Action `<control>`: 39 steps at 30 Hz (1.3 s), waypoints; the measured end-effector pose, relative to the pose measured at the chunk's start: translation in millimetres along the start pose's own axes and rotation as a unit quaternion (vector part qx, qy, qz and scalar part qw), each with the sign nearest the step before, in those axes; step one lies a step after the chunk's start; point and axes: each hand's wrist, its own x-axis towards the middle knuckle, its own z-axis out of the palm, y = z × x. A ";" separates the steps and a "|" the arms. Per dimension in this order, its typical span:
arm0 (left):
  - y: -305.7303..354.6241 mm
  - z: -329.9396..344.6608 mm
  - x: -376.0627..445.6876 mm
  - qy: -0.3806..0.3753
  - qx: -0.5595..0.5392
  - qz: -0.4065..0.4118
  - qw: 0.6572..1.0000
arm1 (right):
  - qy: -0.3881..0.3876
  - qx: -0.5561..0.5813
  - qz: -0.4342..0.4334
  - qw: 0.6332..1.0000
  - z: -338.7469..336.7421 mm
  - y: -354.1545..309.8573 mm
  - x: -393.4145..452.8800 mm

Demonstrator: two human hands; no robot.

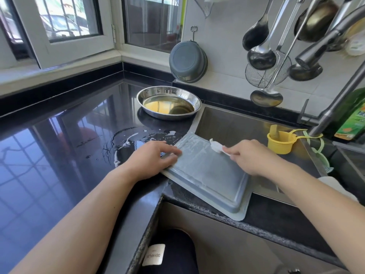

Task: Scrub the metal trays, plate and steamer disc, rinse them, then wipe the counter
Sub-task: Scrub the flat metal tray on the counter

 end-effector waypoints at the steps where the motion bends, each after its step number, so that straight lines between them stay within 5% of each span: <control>1: -0.1 -0.3 0.4 0.002 0.012 0.010 1.000 | -0.012 0.014 -0.015 1.000 2.3 -3.3 -2.6; 8: -0.5 -1.0 3.9 -0.003 0.020 0.017 1.000 | 0.013 -0.029 -0.001 1.000 -8.2 -0.1 7.5; 14: 5.5 0.7 1.9 0.015 0.073 0.033 0.997 | -0.068 0.018 -0.104 0.992 1.8 -24.2 -31.2; 19: 9.6 6.1 -0.3 0.022 0.120 0.043 0.992 | 0.018 -0.032 -0.015 0.999 -6.7 20.2 -4.4; 25: 8.6 8.1 3.0 -0.002 0.178 0.060 0.982 | -0.046 0.007 -0.098 0.994 0.9 -4.9 -43.0; 31: 9.7 7.9 2.1 -0.061 0.202 0.054 0.976 | 0.015 -0.023 -0.022 0.999 -7.4 27.0 -8.7; 39: 12.8 10.6 6.1 -0.124 0.232 0.019 0.965 | -0.042 0.005 -0.149 0.988 9.4 -9.1 -57.3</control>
